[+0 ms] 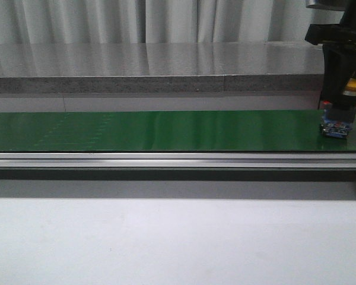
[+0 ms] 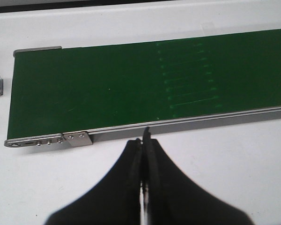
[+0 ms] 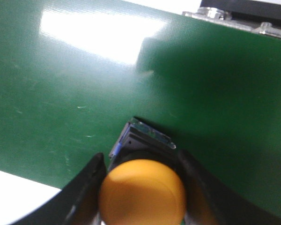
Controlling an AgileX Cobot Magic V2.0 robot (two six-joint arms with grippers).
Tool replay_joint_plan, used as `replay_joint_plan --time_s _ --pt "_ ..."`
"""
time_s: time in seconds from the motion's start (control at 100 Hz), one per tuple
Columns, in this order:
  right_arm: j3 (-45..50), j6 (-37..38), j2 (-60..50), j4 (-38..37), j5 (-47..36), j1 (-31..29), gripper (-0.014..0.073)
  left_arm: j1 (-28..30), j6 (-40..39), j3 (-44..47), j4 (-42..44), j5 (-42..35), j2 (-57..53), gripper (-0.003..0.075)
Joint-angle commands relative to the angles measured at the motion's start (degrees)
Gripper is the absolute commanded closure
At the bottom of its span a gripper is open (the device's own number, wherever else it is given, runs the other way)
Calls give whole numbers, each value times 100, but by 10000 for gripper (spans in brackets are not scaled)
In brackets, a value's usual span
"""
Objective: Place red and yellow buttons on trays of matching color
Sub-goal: 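Carry the second yellow button into the yellow tray, release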
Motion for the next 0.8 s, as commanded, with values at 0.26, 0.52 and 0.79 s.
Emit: replay_joint_plan --time_s 0.26,0.52,0.79 --pt "-33 528 -848 -482 -75 -81 519 -51 -54 -141 -155 -330 -66 740" --pt "840 997 -2038 -949 12 -472 519 -51 -54 -141 -155 -330 -66 740" --pt "2070 999 -3130 -1005 69 -1363 519 -51 -54 -141 -155 -330 -66 740"
